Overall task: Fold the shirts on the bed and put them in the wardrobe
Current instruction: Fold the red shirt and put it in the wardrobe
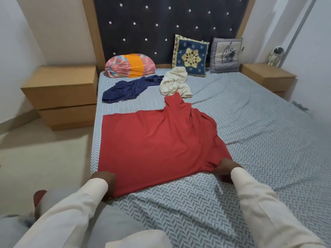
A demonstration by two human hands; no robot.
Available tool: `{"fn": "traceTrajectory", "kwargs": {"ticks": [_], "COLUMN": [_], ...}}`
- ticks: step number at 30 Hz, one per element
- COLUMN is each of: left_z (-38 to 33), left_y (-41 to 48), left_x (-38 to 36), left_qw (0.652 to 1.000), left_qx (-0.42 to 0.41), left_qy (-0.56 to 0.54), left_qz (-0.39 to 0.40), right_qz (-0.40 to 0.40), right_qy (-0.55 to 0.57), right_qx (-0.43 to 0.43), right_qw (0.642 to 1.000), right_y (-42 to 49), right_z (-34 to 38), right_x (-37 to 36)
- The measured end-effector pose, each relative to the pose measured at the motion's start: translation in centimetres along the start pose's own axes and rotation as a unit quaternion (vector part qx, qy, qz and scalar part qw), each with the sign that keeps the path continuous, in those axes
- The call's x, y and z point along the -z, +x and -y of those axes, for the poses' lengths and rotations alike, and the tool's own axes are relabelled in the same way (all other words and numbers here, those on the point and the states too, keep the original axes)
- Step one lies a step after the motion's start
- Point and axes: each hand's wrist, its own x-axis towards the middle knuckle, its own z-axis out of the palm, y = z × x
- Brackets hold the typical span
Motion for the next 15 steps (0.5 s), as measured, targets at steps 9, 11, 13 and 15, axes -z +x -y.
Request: {"fn": "traceTrajectory", "kwargs": {"ticks": [9,11,13,15], "left_z": [-4.5,-6.3,-8.0,-9.4], "left_y": [5.9,7.1,8.4,9.6], "left_x": [4.6,5.0,5.4,6.0], "left_qw": [0.98,0.977,0.976,0.975], "left_qx": [-0.069,-0.091,-0.105,-0.114], "left_qy": [-0.176,-0.188,-0.186,-0.186], "left_qz": [-0.062,-0.047,-0.041,-0.05], "right_qz": [-0.147,-0.127,-0.15,-0.221], "right_qy": [0.199,0.228,0.26,0.287], "right_qx": [-0.14,-0.08,-0.054,-0.088], "right_qw": [0.959,0.962,0.952,0.928], "right_y": [4.6,5.3,5.4,4.9], "right_z": [-3.9,-4.2,-4.6,-5.4], "right_x": [-1.8,-2.0,-1.6,-1.2]}}
